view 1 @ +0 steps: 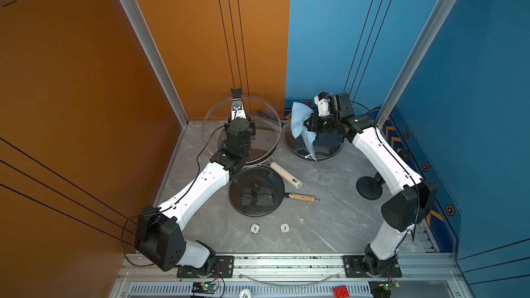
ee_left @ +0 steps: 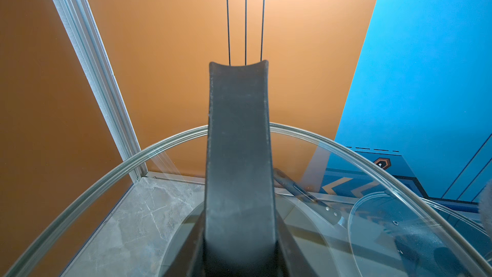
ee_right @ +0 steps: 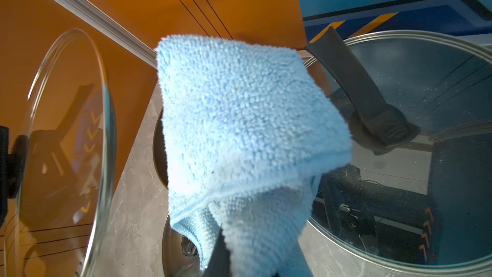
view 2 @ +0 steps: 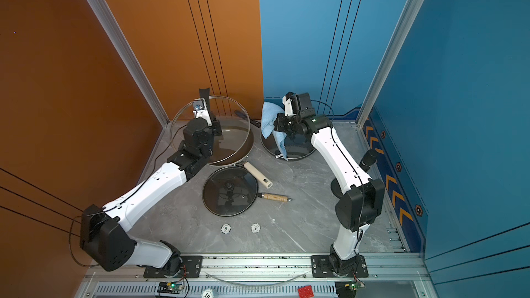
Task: Wipe the pot lid with a cloth
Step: Place the pot lid on the cooking pot.
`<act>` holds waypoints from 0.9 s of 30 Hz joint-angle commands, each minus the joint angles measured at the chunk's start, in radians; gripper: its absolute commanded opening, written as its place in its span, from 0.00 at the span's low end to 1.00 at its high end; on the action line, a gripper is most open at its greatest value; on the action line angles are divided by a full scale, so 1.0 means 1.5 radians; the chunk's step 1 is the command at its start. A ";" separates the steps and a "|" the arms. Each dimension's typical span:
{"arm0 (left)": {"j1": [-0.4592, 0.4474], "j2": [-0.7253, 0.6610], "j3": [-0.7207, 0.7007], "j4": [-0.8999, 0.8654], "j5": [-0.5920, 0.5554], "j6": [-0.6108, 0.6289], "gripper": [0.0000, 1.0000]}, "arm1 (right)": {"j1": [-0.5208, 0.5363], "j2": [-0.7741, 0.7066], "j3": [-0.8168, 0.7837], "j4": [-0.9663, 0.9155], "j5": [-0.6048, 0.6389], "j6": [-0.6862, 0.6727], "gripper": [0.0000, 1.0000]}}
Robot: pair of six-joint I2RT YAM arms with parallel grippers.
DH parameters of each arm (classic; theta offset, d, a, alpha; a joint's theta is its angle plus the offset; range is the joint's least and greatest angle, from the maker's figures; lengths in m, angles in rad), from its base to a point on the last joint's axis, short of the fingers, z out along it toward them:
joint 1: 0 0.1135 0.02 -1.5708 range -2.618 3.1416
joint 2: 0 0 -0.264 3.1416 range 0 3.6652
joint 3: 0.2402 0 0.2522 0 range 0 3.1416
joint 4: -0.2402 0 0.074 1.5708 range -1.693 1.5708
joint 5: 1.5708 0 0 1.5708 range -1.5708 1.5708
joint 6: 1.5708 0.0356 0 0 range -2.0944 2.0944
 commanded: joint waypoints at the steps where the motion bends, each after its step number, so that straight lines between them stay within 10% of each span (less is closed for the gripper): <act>1: 0.023 -0.003 0.010 0.052 0.069 0.012 0.00 | -0.009 -0.050 -0.006 -0.013 0.035 -0.020 0.00; 27: 0.105 0.355 0.098 0.191 0.139 -0.037 0.00 | -0.067 -0.366 -0.311 -0.005 0.202 0.050 0.00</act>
